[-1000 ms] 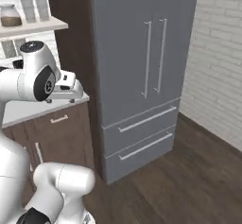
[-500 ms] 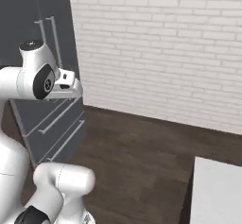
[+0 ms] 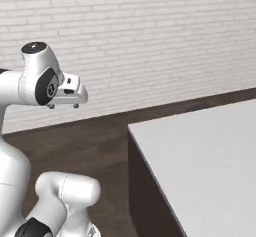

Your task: Navigate to the electric kettle.

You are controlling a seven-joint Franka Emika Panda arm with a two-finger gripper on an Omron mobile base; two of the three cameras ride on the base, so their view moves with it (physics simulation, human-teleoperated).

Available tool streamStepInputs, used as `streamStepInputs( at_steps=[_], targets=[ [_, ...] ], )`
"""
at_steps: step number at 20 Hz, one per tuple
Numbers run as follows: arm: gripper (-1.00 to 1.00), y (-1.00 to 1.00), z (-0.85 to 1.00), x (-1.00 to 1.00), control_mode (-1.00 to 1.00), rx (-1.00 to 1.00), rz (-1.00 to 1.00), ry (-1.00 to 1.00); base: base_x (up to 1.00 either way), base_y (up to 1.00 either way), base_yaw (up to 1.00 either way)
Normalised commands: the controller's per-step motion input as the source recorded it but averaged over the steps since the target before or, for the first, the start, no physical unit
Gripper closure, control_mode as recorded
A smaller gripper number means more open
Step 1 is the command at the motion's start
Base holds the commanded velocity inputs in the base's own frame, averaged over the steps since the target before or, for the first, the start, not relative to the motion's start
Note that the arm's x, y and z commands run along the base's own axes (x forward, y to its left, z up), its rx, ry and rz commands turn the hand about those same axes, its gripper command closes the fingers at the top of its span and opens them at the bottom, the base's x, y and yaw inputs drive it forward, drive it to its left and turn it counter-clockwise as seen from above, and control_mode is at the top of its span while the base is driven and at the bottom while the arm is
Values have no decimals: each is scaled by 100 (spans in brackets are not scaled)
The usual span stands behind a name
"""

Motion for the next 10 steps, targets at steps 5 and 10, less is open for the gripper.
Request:
streamStepInputs(
  at_steps=[5,10],
  targets=[
    [-100,0,0,0,100,0,0,0,-62,21,-92],
    [-100,0,0,0,100,0,0,0,-62,18,-92]
  ],
)
